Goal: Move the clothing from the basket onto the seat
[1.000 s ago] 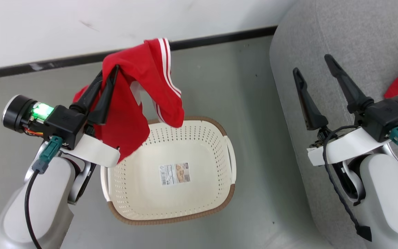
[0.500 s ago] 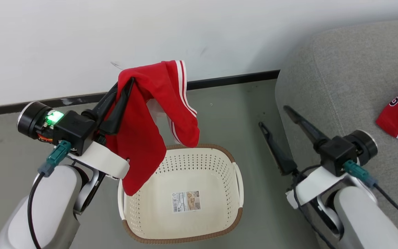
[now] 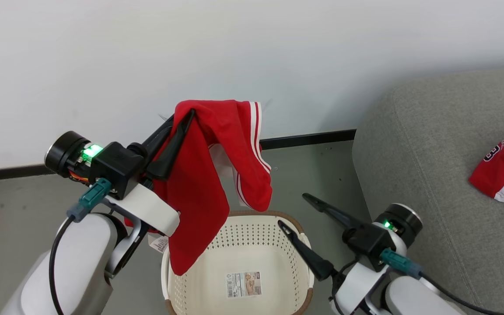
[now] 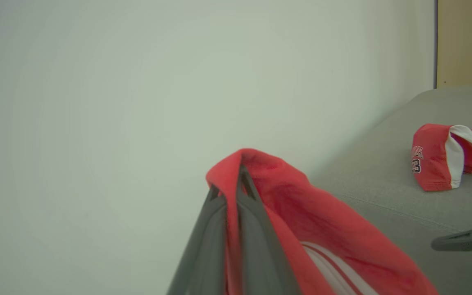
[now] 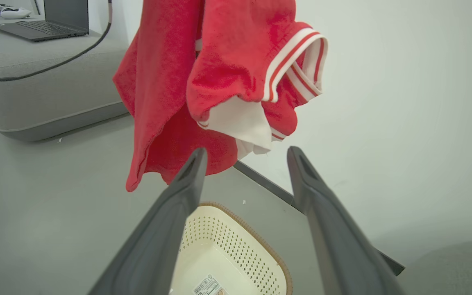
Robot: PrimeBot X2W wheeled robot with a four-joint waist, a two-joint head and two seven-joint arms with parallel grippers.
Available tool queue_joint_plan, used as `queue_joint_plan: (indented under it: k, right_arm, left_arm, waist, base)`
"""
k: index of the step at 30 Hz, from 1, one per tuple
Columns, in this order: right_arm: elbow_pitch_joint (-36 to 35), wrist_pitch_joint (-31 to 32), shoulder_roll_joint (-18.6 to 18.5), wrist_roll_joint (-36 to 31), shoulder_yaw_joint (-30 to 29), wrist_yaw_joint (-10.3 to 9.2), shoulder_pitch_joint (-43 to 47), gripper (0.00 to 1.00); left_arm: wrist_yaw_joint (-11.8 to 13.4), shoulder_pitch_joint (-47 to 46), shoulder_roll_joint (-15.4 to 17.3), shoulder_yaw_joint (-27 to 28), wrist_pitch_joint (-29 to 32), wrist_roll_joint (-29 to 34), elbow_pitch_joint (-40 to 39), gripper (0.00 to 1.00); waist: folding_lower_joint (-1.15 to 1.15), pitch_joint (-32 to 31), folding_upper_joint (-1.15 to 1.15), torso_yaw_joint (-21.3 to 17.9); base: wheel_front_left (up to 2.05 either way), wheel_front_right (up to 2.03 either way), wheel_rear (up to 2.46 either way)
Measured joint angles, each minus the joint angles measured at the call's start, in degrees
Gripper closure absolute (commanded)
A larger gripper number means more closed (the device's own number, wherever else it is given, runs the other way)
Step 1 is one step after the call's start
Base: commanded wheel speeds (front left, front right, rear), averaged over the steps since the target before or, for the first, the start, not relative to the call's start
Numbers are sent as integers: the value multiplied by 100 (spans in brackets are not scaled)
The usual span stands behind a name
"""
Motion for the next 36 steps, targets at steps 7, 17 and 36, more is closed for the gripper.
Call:
queue_joint_plan:
  k: [7,17,36]
  right_arm:
    - [-80,0,118,243,588,0,-2,0]
    - [180,0,267,301,749,0,-42,0]
    - [693,0,680,279,13,-1,-60,51]
  left_arm:
    - [-64,114,-69,-149,203,-75,-102,100]
    - [-88,224,-213,-374,510,-192,-285,100]
    - [-85,350,-375,-577,867,-289,-535,100]
  waist:
    - [0,-288,0,55]
    - [0,-591,0,133]
    - [0,-843,0,344]
  base:
    - [0,0,0]
    - [0,0,0]
    - [0,0,0]
